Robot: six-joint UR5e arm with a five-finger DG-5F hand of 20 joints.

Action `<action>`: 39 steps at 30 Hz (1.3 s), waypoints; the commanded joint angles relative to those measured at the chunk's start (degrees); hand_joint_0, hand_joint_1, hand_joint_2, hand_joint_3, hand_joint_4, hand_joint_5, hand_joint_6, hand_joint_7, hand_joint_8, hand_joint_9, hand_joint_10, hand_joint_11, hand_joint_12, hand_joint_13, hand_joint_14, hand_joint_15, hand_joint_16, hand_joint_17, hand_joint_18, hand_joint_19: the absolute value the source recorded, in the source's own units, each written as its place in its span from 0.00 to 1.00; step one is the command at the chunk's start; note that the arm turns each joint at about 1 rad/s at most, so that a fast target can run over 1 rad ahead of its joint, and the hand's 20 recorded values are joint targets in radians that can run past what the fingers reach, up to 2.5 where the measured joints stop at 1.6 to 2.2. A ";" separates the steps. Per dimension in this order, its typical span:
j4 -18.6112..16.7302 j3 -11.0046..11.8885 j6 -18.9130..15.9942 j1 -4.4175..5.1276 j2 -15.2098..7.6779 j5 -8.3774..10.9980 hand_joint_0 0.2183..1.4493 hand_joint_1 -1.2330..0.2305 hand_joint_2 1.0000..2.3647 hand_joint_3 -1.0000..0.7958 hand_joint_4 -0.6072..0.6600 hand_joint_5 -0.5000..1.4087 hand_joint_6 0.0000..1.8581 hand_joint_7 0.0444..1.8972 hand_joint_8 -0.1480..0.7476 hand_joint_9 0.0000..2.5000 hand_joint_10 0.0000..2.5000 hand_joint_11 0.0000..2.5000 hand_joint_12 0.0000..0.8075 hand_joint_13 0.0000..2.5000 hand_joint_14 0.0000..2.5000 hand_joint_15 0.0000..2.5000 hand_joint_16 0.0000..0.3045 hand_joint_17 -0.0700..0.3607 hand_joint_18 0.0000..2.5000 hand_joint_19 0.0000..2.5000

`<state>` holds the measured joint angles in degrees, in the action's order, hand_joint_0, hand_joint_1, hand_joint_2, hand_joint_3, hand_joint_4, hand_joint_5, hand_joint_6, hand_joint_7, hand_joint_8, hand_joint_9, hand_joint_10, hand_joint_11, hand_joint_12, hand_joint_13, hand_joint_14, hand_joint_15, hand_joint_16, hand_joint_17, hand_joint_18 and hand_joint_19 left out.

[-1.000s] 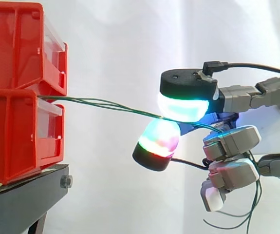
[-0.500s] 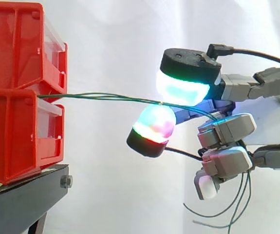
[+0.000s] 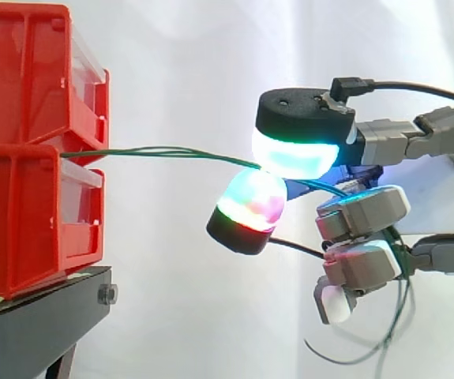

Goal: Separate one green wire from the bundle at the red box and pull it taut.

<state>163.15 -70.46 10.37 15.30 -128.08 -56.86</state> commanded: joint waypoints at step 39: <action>-0.11 0.06 -0.27 0.17 0.02 0.35 0.36 0.32 0.02 0.47 0.46 0.17 0.50 0.54 0.49 0.56 0.01 0.55 0.43 0.49 0.01 0.38 0.19 0.46 0.32 0.29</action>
<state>163.03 -70.47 10.11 15.46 -128.08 -56.51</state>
